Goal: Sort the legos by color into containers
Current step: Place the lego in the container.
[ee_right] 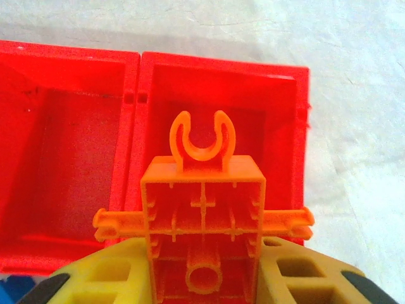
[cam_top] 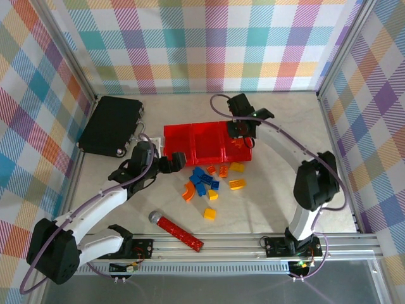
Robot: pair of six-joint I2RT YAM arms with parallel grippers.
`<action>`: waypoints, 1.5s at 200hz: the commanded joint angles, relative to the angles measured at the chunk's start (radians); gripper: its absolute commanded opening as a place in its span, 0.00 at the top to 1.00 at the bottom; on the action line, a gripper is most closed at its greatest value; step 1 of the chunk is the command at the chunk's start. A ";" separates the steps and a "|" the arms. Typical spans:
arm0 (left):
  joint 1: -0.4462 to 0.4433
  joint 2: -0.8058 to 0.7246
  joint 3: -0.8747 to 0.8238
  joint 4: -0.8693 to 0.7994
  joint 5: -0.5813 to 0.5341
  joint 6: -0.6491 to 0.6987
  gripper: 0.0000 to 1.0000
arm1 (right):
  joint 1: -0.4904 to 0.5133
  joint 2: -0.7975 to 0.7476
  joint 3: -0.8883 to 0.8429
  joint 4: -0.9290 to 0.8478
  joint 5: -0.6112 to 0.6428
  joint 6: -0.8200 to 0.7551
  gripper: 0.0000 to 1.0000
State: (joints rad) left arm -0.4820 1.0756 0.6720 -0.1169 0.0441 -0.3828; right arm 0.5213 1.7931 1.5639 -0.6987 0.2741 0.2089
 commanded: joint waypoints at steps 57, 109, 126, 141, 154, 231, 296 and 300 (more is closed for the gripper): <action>-0.009 -0.161 -0.035 -0.027 -0.084 -0.043 0.00 | -0.063 0.191 0.139 0.006 -0.114 -0.112 0.68; -0.010 -0.172 -0.037 -0.034 -0.104 -0.027 0.00 | -0.065 0.226 0.137 0.007 -0.085 -0.077 0.61; -0.010 -0.173 -0.042 -0.031 -0.106 -0.026 0.00 | -0.065 0.232 0.141 0.006 -0.084 -0.071 0.58; -0.010 -0.173 -0.050 -0.027 -0.108 -0.028 0.00 | -0.066 0.235 0.149 -0.003 -0.084 -0.063 0.55; -0.010 -0.175 -0.056 -0.030 -0.124 -0.036 0.00 | -0.066 0.234 0.156 -0.016 -0.078 -0.043 0.53; -0.010 -0.169 -0.088 0.009 -0.142 -0.035 0.00 | -0.064 0.008 0.055 -0.090 -0.075 0.115 0.31; -0.010 -0.122 -0.115 0.064 -0.139 -0.039 0.00 | -0.064 -0.218 -0.251 -0.084 -0.234 0.350 0.21; -0.010 -0.119 -0.116 0.066 -0.142 -0.039 0.00 | -0.064 -0.224 -0.273 -0.084 -0.245 0.379 0.21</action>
State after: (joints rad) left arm -0.4828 0.9421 0.5770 -0.0978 -0.0887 -0.4118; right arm 0.4580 1.5921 1.3983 -0.7570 0.1349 0.4282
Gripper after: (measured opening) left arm 0.997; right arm 0.780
